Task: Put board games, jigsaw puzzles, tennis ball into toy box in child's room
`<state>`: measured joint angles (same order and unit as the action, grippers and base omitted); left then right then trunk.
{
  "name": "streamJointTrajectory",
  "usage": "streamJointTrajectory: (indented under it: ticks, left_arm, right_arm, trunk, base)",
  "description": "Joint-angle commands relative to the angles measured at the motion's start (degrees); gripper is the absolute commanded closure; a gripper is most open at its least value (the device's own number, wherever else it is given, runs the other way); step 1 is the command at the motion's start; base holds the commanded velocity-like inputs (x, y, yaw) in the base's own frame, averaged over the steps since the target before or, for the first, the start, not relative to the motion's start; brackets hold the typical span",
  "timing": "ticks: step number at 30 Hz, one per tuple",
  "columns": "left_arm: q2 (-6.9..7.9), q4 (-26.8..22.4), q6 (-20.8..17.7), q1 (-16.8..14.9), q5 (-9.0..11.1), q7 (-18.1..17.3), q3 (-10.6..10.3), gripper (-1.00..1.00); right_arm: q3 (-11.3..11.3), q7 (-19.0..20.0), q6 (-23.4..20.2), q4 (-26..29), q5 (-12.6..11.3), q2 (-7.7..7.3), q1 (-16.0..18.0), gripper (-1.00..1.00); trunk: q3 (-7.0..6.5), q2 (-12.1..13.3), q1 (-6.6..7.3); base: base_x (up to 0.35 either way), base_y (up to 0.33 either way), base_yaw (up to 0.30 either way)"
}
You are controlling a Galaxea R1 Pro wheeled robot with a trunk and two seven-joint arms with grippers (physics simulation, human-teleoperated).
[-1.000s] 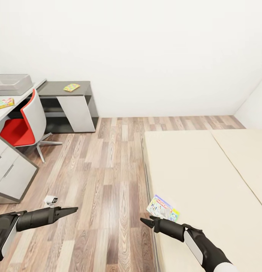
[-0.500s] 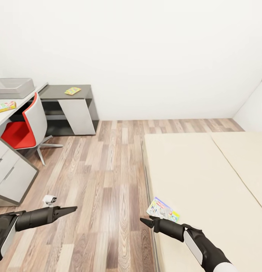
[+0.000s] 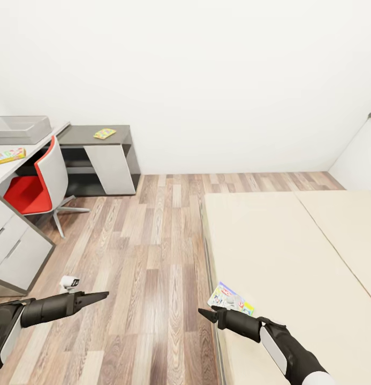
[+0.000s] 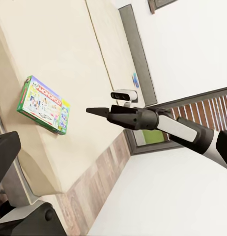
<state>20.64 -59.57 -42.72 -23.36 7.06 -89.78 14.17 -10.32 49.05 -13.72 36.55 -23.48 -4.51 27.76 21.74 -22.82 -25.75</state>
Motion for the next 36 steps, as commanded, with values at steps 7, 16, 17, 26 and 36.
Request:
streamJointTrajectory:
  ticks: [7, 16, 17, 26, 36]
  left_arm:
    - [0.01, 0.0, -0.61, -0.02, -0.03, -0.22, 0.13, -1.0]
    - [0.01, -0.02, -0.61, -0.03, -0.03, -0.22, 0.15, -1.0]
    - [0.03, -0.02, -0.61, -0.04, -0.03, -0.22, 0.15, -1.0]
    - [0.07, -0.02, -0.61, -0.02, -0.03, -0.22, 0.15, -1.0]
    - [0.09, -0.02, -0.61, -0.03, -0.03, -0.22, 0.15, -1.0]
  right_arm:
    - [-0.27, -0.02, -0.52, 0.02, -0.6, -0.06, 0.02, -1.0]
    - [-0.31, -0.06, -0.52, 0.01, -0.6, 0.02, 0.04, -1.0]
    - [-0.31, -0.04, -0.52, 0.01, -0.6, 0.12, 0.03, -1.0]
    - [-0.31, -0.09, -0.52, 0.01, -0.41, 0.61, 0.06, -1.0]
    - [-0.31, -0.09, -0.52, 0.01, -0.28, 0.72, 0.04, -1.0]
  trunk:
    - [-0.57, -0.09, -0.03]
    - [-1.42, -0.09, -0.03]
    - [-1.52, -0.09, -0.03]
    - [-2.37, -0.09, -0.03]
    - [-3.31, -0.09, -0.03]
  base:
    - [0.0, 0.0, 0.0]
    - [0.0, 0.0, 0.0]
    - [0.0, 0.0, 0.0]
    - [0.0, 0.0, 0.0]
    - [0.0, 0.0, 0.0]
